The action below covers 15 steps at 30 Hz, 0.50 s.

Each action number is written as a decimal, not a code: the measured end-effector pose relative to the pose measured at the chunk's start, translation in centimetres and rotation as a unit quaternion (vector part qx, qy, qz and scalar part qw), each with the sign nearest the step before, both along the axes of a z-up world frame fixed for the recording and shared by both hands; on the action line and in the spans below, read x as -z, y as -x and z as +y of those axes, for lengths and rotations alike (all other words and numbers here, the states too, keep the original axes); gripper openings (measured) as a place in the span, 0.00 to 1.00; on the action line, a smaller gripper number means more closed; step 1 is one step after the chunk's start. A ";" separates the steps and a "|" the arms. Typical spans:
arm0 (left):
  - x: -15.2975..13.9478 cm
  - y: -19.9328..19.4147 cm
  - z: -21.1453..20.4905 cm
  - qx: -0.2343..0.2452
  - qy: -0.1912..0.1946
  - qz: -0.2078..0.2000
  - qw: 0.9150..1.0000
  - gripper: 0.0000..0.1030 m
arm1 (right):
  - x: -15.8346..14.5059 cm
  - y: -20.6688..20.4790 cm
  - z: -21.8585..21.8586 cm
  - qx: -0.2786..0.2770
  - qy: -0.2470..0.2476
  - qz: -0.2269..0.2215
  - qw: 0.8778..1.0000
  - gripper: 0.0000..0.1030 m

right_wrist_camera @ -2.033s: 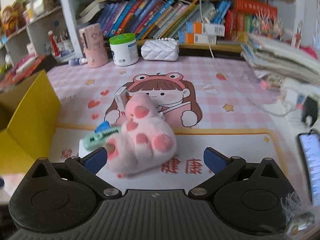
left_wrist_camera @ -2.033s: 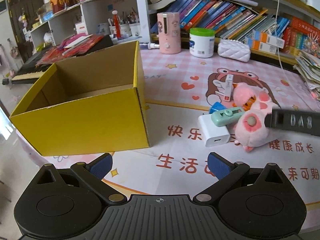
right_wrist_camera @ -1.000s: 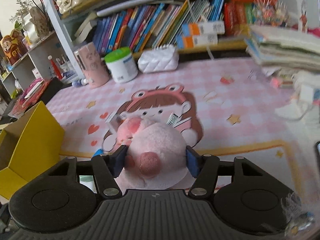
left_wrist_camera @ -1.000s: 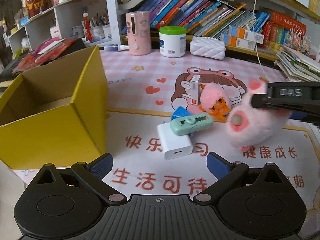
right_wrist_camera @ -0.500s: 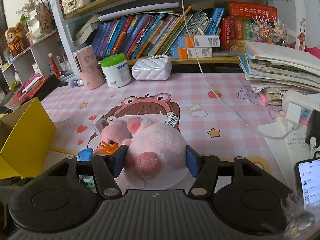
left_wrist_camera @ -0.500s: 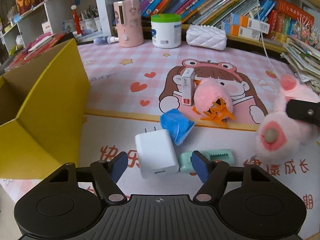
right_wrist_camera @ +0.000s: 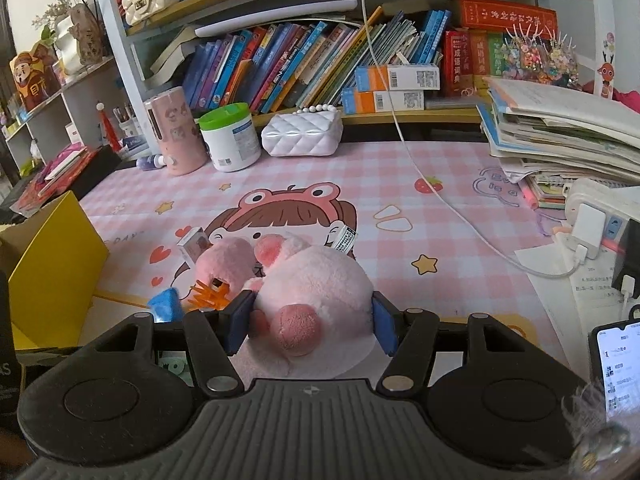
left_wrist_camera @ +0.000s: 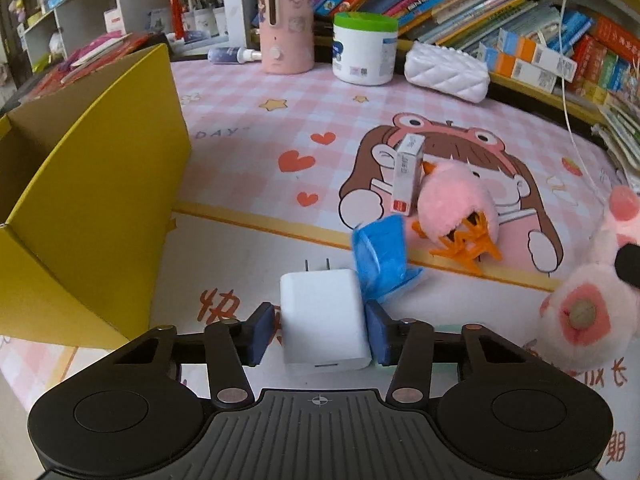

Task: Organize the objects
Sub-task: 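Close the left tool on the white charger and lift it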

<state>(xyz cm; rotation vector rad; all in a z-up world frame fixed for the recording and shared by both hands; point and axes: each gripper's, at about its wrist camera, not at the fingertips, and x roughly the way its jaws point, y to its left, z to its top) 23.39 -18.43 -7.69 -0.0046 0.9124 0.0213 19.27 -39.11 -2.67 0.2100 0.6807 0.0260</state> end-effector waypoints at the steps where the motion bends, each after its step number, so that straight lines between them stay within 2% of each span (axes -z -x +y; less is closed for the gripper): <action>1: 0.0 0.0 0.0 0.002 -0.001 0.000 1.000 0.41 | 0.0 0.0 0.0 -0.001 0.000 0.000 1.000 0.57; 7: -0.5 0.7 0.5 -0.005 0.005 -0.008 1.000 0.40 | 0.1 0.0 0.6 -0.008 0.003 0.004 1.000 0.57; 15: -4.0 3.7 1.1 0.018 0.016 -0.080 0.996 0.40 | -0.8 0.4 2.6 -0.011 0.021 -0.017 1.000 0.57</action>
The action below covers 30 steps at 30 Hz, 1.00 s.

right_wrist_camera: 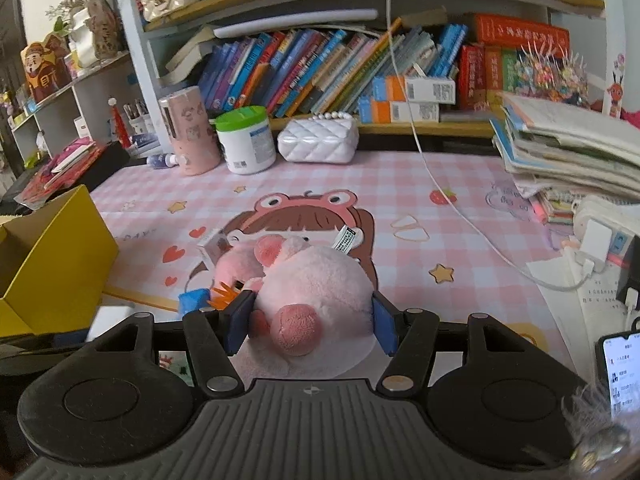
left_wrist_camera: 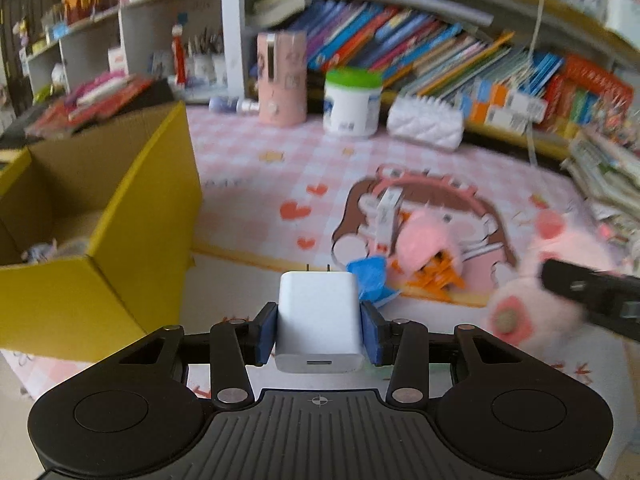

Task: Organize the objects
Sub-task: 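Close the left tool on the white charger and lift it, then carry the charger in the left tool while the right tool carries the pig toward the box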

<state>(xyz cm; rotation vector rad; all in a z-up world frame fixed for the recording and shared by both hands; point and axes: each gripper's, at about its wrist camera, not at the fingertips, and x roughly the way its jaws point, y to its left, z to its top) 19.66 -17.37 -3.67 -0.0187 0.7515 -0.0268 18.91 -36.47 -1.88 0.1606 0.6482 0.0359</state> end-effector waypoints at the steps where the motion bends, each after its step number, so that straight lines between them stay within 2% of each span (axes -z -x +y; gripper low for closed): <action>1: -0.4 0.4 0.1 0.004 0.001 -0.010 1.000 0.40 | -0.2 0.2 0.4 -0.002 0.004 -0.004 1.000 0.56; 5: -1.7 1.9 0.8 0.011 0.002 -0.035 0.999 0.40 | -0.8 1.0 1.8 -0.013 0.015 -0.013 1.000 0.56; 15: -2.8 5.0 4.2 0.012 0.011 -0.051 0.999 0.40 | -2.0 4.2 5.8 -0.016 0.037 -0.017 0.999 0.56; 30: -3.7 11.4 12.9 -0.012 0.013 -0.062 0.998 0.40 | -2.9 9.6 15.5 -0.037 0.059 -0.005 0.998 0.56</action>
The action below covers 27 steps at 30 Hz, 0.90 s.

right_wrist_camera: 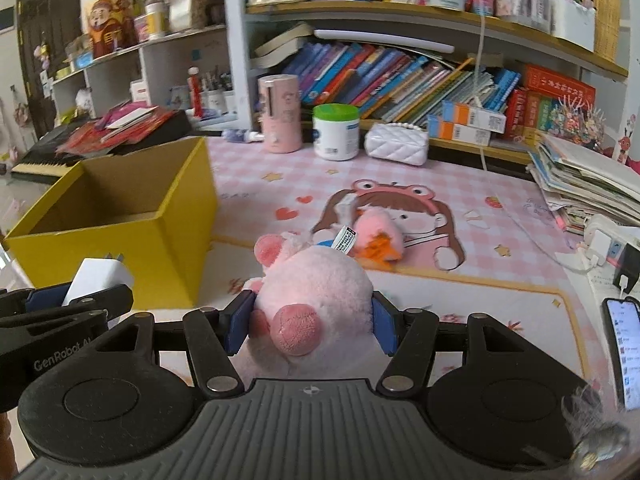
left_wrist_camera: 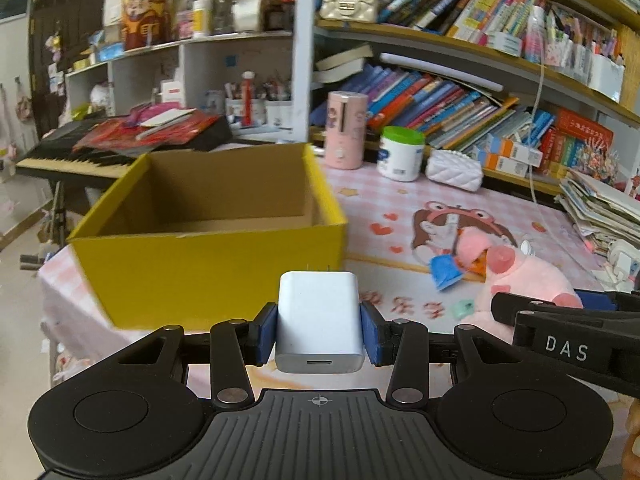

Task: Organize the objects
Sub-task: 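Carry the charger in the left tool while the right tool carries the pig toward the box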

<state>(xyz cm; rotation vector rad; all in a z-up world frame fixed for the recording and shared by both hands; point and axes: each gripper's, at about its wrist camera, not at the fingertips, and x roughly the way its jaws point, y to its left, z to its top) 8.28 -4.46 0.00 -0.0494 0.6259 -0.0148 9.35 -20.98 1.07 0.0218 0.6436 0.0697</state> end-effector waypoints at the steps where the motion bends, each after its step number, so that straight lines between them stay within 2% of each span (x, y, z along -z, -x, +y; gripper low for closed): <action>1: 0.0 0.5 0.8 -0.005 0.001 0.002 1.000 0.40 | 0.0 0.4 0.8 -0.002 0.001 0.002 1.000 0.56; 9: -0.1 4.4 6.1 -0.046 0.005 0.007 0.999 0.40 | 0.3 3.7 6.3 -0.036 0.004 0.016 0.999 0.56; 16: 0.4 7.5 9.0 -0.055 -0.008 0.016 0.998 0.40 | 1.2 6.6 9.8 -0.049 0.000 0.030 0.998 0.56; 27: 0.7 10.3 11.6 -0.052 -0.024 0.026 0.998 0.40 | 2.1 9.5 12.7 -0.049 -0.017 0.042 0.998 0.57</action>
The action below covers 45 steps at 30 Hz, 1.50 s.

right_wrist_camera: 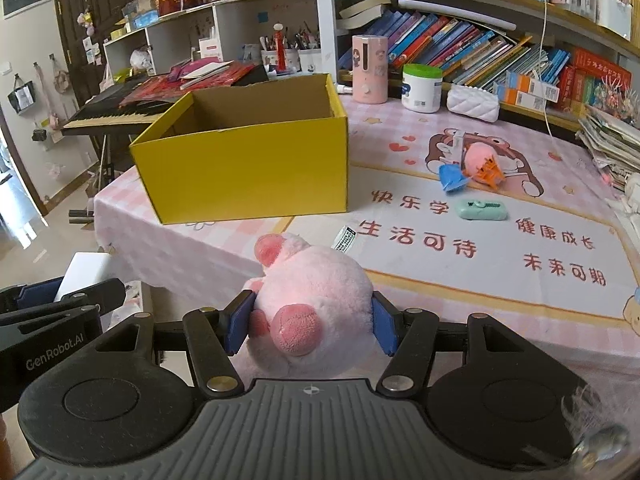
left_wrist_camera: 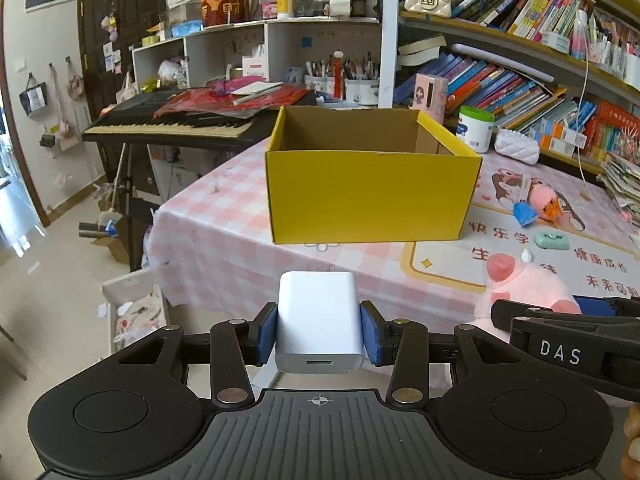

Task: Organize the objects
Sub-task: 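Carry the charger in the left tool while the right tool carries the pig toward the box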

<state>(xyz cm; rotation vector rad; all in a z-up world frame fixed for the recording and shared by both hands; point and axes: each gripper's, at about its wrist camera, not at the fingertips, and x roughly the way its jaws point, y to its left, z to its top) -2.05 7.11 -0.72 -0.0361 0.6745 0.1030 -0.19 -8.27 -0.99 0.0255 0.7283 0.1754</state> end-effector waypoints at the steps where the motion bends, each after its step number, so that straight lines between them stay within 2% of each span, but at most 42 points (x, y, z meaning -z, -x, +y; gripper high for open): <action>1: 0.0 0.1 0.1 0.000 0.000 0.000 1.000 0.40 | 0.0 0.2 0.1 0.000 -0.001 0.000 1.000 0.57; 14: -0.3 1.1 1.3 0.005 0.011 -0.011 1.000 0.40 | -0.7 1.2 1.1 -0.004 0.009 -0.010 1.000 0.57; 27: -0.7 -0.1 1.2 0.008 0.019 -0.019 1.000 0.40 | -1.2 0.4 1.3 -0.007 0.016 -0.017 1.000 0.57; 39: -1.8 -3.8 0.7 -0.004 0.012 -0.039 0.999 0.40 | -2.2 -4.3 1.0 -0.017 0.000 -0.033 0.999 0.57; 42: -2.7 -5.3 0.6 -0.008 0.009 -0.054 0.998 0.40 | -3.2 -6.2 0.5 -0.019 -0.021 -0.051 0.998 0.57; 45: -3.6 -6.9 0.3 -0.011 0.003 -0.076 0.997 0.40 | -4.6 -8.2 0.2 -0.022 -0.027 -0.087 0.996 0.57</action>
